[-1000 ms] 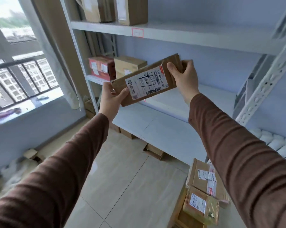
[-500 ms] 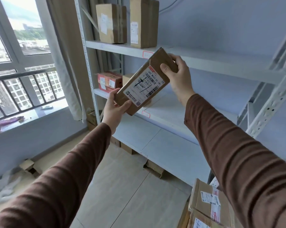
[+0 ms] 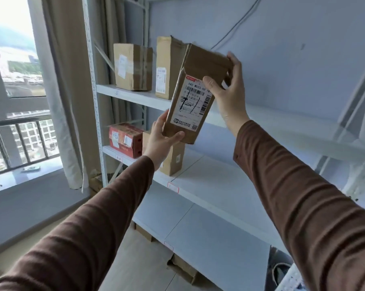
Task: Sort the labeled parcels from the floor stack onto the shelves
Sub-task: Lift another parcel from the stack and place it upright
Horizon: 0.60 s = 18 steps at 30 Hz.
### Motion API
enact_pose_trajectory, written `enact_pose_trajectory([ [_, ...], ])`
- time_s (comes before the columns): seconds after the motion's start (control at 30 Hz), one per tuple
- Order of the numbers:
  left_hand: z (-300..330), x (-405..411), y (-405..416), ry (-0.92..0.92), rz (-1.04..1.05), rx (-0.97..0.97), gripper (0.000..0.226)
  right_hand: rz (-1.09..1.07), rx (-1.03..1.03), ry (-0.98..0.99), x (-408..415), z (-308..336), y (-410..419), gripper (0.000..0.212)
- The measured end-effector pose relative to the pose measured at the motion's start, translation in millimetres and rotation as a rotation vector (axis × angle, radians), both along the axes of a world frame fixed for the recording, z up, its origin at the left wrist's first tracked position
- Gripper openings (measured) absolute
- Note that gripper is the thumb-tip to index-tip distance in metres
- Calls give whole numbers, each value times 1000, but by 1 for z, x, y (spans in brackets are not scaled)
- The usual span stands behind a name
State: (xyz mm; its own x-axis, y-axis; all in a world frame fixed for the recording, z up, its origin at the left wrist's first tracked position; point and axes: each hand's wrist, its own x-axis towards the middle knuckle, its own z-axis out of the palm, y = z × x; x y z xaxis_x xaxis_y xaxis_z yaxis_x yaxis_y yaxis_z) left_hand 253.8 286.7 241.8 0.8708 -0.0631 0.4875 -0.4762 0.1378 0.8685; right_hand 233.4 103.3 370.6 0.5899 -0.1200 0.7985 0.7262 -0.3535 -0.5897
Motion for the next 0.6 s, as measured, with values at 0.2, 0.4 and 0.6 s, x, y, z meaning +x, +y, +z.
enact_pose_trajectory([
  [0.2, 31, 67, -18, -68, -75, 51, 69, 34, -114, 105, 67, -2, -8, 79],
  [0.4, 39, 144, -19, -26, -184, 116, 70, -1, -187, 284, 129, -32, -19, 99],
  [0.6, 47, 218, -17, -10, -296, 165, 62, -115, -191, 339, 184, -33, -17, 102],
])
